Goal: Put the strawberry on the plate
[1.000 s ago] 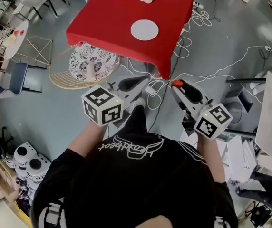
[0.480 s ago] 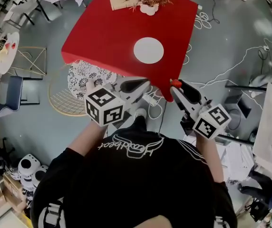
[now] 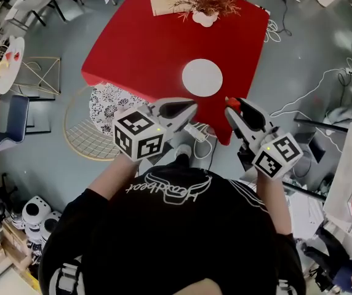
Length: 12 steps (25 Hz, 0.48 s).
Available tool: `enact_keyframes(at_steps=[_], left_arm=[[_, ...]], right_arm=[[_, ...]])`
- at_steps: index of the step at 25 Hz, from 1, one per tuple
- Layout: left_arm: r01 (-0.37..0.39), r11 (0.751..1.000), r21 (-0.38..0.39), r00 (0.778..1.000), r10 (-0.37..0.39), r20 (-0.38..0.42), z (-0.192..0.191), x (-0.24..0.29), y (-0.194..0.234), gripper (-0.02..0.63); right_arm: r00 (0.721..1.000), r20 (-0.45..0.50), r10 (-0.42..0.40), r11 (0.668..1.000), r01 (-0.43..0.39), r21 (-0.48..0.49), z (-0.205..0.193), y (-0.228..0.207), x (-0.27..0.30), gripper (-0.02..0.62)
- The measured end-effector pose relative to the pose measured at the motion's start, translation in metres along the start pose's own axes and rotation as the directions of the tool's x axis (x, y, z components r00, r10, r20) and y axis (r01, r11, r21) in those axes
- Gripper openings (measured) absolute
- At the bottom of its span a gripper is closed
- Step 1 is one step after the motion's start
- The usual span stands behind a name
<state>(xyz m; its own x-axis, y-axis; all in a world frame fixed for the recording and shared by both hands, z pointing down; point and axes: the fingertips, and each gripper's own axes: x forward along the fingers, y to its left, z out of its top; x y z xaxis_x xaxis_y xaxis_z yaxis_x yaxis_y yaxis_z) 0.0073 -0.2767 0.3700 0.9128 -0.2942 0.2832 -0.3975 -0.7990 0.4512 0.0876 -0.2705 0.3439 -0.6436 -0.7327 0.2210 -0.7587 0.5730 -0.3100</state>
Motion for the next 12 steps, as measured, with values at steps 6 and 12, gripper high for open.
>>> enact_keyframes(at_steps=[6, 12], left_arm=[[-0.021, 1.000, -0.001, 1.000, 0.021, -0.013, 0.009, 0.003, 0.029, 0.006], [-0.038, 0.999, -0.026, 0.999, 0.038, -0.009, 0.015, 0.009, 0.054, 0.006]], right_arm=[[1.000, -0.021, 0.002, 0.996, -0.004, -0.092, 0.011, -0.016, 0.041, 0.138], [0.999, -0.042, 0.010, 0.991, -0.016, -0.132, 0.011, -0.037, 0.084, 0.138]])
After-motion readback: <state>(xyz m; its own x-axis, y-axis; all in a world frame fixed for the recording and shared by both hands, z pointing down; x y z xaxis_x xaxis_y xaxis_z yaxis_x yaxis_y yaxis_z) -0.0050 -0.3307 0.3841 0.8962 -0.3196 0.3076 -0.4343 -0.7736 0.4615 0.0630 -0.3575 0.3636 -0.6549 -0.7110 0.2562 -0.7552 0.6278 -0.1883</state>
